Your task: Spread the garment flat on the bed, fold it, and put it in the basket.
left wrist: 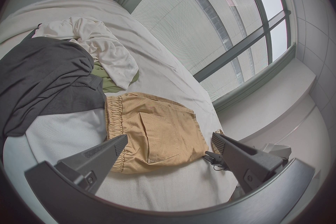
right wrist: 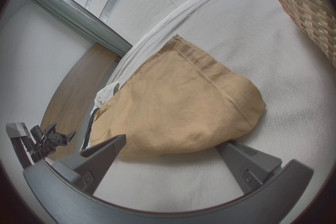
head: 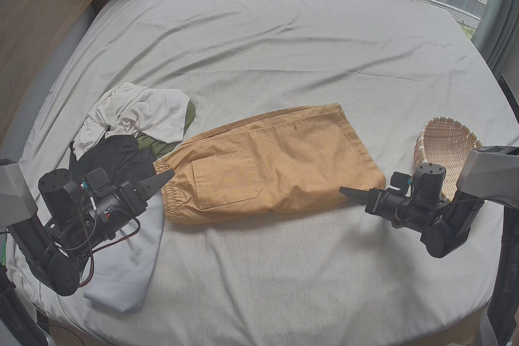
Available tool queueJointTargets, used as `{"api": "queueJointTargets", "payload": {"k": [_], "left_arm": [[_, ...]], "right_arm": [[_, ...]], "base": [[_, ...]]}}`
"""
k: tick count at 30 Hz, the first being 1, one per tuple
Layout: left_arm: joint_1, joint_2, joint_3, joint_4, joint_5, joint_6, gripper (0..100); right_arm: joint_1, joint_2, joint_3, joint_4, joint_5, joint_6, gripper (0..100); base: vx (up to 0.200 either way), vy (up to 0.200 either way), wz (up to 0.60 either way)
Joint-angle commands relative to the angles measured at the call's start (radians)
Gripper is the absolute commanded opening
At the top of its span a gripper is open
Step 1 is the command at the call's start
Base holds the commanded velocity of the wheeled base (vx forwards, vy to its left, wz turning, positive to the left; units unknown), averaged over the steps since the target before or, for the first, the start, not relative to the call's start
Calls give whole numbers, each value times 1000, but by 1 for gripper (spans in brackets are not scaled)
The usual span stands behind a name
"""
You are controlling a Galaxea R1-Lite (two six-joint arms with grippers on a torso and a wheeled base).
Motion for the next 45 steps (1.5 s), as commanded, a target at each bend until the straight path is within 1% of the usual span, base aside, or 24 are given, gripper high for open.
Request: {"api": "queueJointTargets", "payload": {"k": [1,4,6,11,18,24,25,27,33,37,41,45], "left_arm": [[0,-2,-1,0,0,0,100],[1,1,-3,0,0,0,100],[3,1,-3,0,0,0,100],[4,0,-4,0,0,0,100],[4,1,-3,0,0,0,100],[3,1,-3,0,0,0,100],[3,1,-4,0,0,0,100],[3,1,-4,0,0,0,100],[4,3,-3,0,0,0,100],[6,1,-4,0,0,-2,100],[6,3,-4,0,0,-2,100],[4,3,-3,1,-2,-5,100]], "right_arm": [[19,46,-43,-10,-1,17,100],[28,66,-87,-10,-6,32,100],[32,94,-128,-9,-21,32,100],[35,134,-207,-6,-24,32,100],[51,163,-250,-12,-30,34,100],[52,167,-254,-15,-38,34,100],[54,169,-254,-18,-53,32,0],[57,169,-257,-26,-64,31,0],[86,180,-271,-58,-64,31,0],[91,178,-253,-81,-64,31,0],[97,149,-205,-90,-65,19,0],[97,60,-102,-113,-65,-20,0]], "base": [[0,0,0],[0,0,0],[0,0,0],[0,0,0],[0,0,0],[0,0,0],[0,0,0],[0,0,0],[0,0,0],[0,0,0],[0,0,0],[0,0,0]]}}
